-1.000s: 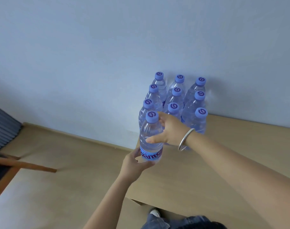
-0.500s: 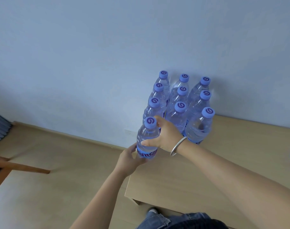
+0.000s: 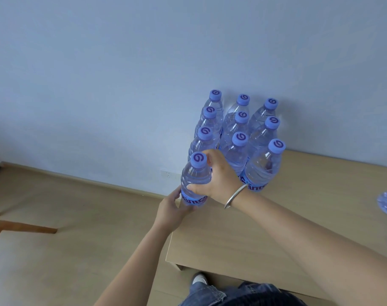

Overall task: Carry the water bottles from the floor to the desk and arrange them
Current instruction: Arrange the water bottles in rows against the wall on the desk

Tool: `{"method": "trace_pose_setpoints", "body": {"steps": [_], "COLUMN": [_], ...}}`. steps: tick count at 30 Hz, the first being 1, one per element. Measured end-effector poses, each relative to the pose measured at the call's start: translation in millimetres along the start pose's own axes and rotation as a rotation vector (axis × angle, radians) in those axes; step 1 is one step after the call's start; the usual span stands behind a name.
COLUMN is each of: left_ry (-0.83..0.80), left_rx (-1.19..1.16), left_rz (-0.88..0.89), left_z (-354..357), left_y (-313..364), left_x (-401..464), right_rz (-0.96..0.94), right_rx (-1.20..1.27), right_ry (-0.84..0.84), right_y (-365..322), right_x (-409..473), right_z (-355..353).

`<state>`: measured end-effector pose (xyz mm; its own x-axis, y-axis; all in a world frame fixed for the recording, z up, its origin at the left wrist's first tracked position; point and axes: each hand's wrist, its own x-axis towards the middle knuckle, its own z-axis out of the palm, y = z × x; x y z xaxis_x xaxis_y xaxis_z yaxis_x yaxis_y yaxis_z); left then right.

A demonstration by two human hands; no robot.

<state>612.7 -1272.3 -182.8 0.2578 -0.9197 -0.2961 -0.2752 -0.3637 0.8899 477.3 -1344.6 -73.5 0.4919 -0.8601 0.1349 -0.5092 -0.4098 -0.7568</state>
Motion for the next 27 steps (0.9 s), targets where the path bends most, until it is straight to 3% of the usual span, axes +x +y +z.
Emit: {"method": "trace_pose_setpoints", "body": {"steps": [3, 9, 14, 17, 22, 27], "left_ry": [-0.011, 0.021, 0.129, 0.193, -0.082, -0.322], "left_rx": [-0.012, 0.024, 0.188, 0.278, 0.298, 0.334], "left_rz": [-0.01, -0.066, -0.186, -0.163, -0.034, 0.158], "left_z": [0.8, 7.3, 29.4, 58.0, 141.1, 227.8], "left_y": [0.5, 9.5, 17.6, 18.6, 39.0, 92.5], "left_x": [0.0, -9.8, -32.4, -58.8, -102.7, -110.5], "right_rz": [0.006, 0.053, 0.085, 0.08, 0.219, 0.311], "right_rx": [-0.004, 0.049, 0.076, 0.107, 0.073, -0.137], "right_ry": [0.068, 0.037, 0.004, 0.049, 0.257, 0.687], "right_y": [1.8, 2.5, 7.0, 23.3, 74.3, 123.2], "right_x": [-5.6, -10.0, -29.2, -56.7, -124.8, -215.7], "right_z": [4.9, 4.2, -9.3, -31.8, -109.9, -213.4]}}
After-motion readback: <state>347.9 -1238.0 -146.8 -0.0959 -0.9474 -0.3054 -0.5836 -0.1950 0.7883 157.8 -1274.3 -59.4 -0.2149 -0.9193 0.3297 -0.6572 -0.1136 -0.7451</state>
